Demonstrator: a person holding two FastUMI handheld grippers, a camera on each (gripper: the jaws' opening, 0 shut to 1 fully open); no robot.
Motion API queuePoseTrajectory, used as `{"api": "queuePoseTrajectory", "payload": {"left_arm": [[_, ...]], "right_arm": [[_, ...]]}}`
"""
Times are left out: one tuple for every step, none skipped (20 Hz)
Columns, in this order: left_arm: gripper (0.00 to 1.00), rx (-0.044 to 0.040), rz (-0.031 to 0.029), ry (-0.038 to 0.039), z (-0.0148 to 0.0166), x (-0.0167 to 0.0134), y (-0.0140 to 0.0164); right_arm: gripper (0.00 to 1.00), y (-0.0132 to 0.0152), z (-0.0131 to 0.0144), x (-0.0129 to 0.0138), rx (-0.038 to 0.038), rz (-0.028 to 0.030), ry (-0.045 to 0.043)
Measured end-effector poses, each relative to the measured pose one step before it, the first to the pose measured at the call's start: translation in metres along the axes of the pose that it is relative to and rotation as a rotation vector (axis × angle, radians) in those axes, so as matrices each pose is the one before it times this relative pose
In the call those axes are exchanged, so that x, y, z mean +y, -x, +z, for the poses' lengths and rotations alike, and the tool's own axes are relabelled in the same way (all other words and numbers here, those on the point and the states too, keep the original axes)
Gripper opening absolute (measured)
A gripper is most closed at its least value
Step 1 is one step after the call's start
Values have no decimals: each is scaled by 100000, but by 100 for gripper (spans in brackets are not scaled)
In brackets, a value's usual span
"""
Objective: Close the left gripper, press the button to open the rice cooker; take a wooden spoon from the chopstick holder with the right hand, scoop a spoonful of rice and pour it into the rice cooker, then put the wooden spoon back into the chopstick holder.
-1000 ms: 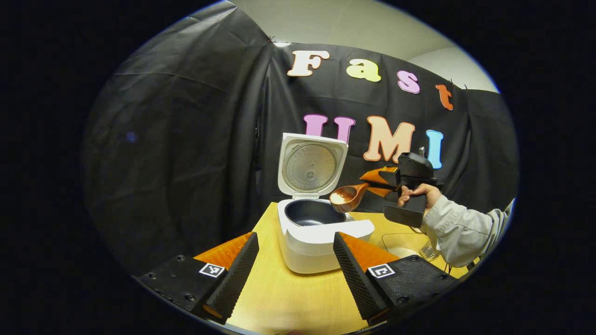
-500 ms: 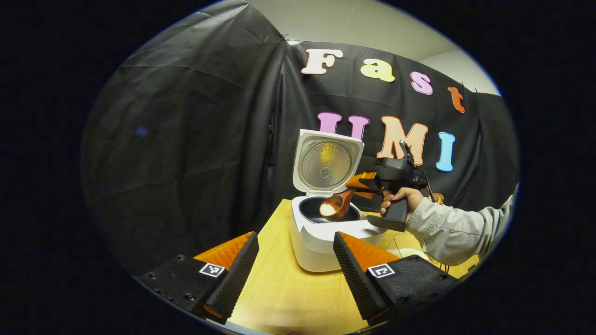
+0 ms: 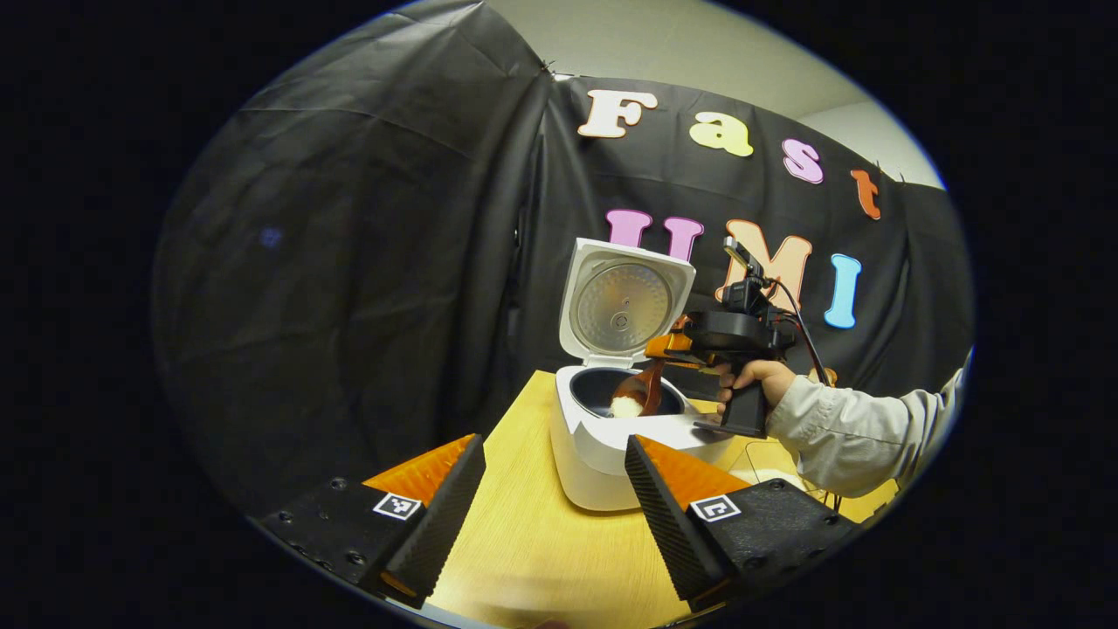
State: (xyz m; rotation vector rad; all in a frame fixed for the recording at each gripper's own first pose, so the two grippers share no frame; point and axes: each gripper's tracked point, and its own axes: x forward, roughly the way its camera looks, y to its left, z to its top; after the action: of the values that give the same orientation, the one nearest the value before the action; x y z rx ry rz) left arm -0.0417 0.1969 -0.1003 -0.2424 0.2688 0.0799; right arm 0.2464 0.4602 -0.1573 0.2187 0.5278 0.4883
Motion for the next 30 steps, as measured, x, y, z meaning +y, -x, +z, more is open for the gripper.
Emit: {"api": "queuePoseTrajectory", "payload": {"left_arm": [[95,26,-153,112,8,-25,10],[95,-39,-172,-11,-12,-105,-135],[95,-206,-229,-89,105,-47,28],[95,-104,-126,-180,-32,6,85],[95,-75,-157,-81,0,10,-98],[95,28,5,64,62,-6,-13],[95,-44,-76,119,16,78,38],[95,-56,13,111,-58,4,16],[95,-92,-42,101,67,23,30],[95,-278,25,61,53,-18,-43],[95,-141,19,99,58,57,-8],[95,-281,-179,183,127,-28,72],[98,-266,47,156,199,2,23],[98,-240,-120,67,63,-71,-93],[98,-261,-4,-40,113,-53,-175],[98,-197,-126,-184,125,-103,-245],[98,-105,-94,-184,113,1,-94],[95,-122,-176,-169,41,48,112],[98,-286,-171,-127,100,-8,-21],[95,-240,-305,-122,76,-132,-104],[93,-311,-103,-266,75,-27,-89],[95,-265,-401,-273,128,-42,-21],[95,-386,-367,-272,128,-133,-78],[95,-440,-475,-206,211,-121,13],[93,-223,-574,-75,58,-189,75],[93,8,-907,106,22,-458,-197],[95,-143,-896,153,185,-451,-298],[93,-83,-1036,169,181,-500,-320],[93,-239,-1005,-199,250,-578,-331],[95,-310,-1049,-496,402,-731,-597]], "right_arm": [[17,81,-41,104,-11,-673,4982],[15,56,66,206,-380,-681,5196],[15,192,133,201,-403,-375,5145],[17,202,192,174,-1058,-414,5531],[15,83,206,193,-1227,-283,4837],[15,133,339,314,-1815,-655,5987],[15,171,383,194,-2005,-687,6665],[15,306,531,441,-2177,-158,6577],[15,354,490,266,-2391,-532,7054],[17,323,567,188,-2553,-697,6890],[15,191,627,210,-2731,-813,6742],[15,377,700,99,-2958,-883,6164],[15,249,683,10,-2460,-995,5539],[15,382,532,122,-2234,-660,4625],[15,138,453,6,-2074,-691,4138],[16,180,477,-95,-2029,-603,3626],[16,282,448,-84,-1610,-364,2651],[16,138,239,-41,-1547,168,1174],[16,93,127,-21,-551,438,-881],[16,227,383,-96,83,1330,-3406],[17,66,71,-285,1006,978,-5594],[17,202,243,-573,1081,627,-6916],[17,316,346,-737,784,114,-7205],[17,351,630,-780,-67,-93,-6961],[17,565,659,-767,-475,133,-6136],[17,354,444,-1055,-596,-134,-5270],[17,485,532,-832,-487,8,-4665],[17,1317,479,-1013,-549,430,-4813],[17,517,389,-851,-305,113,-4541],[17,735,301,-1102,-83,-771,-3550]]}}
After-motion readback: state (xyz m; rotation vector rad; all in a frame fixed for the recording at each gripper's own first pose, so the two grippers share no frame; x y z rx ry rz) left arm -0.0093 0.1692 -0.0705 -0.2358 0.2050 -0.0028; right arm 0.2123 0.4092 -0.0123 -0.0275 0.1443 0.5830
